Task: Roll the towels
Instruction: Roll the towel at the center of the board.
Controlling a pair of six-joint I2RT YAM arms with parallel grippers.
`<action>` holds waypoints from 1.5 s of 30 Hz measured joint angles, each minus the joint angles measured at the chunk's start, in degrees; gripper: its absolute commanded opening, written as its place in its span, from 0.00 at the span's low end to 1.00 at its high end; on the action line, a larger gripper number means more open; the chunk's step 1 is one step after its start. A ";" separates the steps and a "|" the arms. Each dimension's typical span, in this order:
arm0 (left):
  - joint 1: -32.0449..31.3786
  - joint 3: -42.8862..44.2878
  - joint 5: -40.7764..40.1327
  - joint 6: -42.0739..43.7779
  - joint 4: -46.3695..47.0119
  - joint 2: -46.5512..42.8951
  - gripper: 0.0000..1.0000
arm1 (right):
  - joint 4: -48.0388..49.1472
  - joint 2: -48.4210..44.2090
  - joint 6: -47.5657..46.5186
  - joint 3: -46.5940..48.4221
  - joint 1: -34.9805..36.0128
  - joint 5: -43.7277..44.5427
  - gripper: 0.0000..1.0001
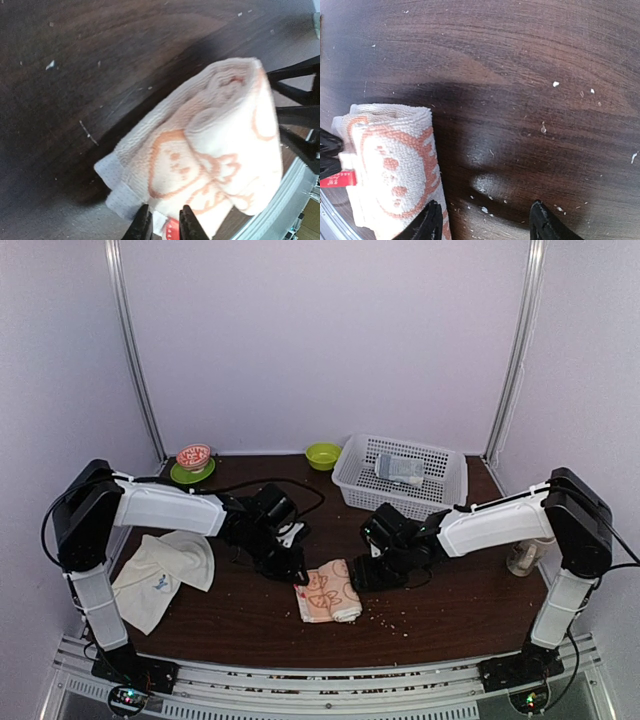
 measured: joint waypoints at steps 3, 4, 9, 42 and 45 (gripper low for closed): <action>-0.07 -0.66 -0.59 0.26 0.04 1.25 0.18 | -0.13 0.09 -0.04 0.17 0.09 0.02 0.60; -0.13 -1.01 -0.61 0.31 0.07 1.49 0.18 | -0.22 0.09 -0.04 0.24 0.17 0.02 0.60; -0.70 -1.53 -0.81 0.31 0.24 1.60 0.17 | -1.22 0.09 -0.09 0.94 0.76 0.04 0.60; -2.19 -4.66 -0.07 -1.86 6.88 1.51 0.13 | -5.44 0.39 0.61 8.41 5.14 1.22 0.60; -2.21 -4.72 -0.04 -1.88 6.99 1.51 0.13 | -5.35 1.46 0.66 9.51 5.40 1.20 0.60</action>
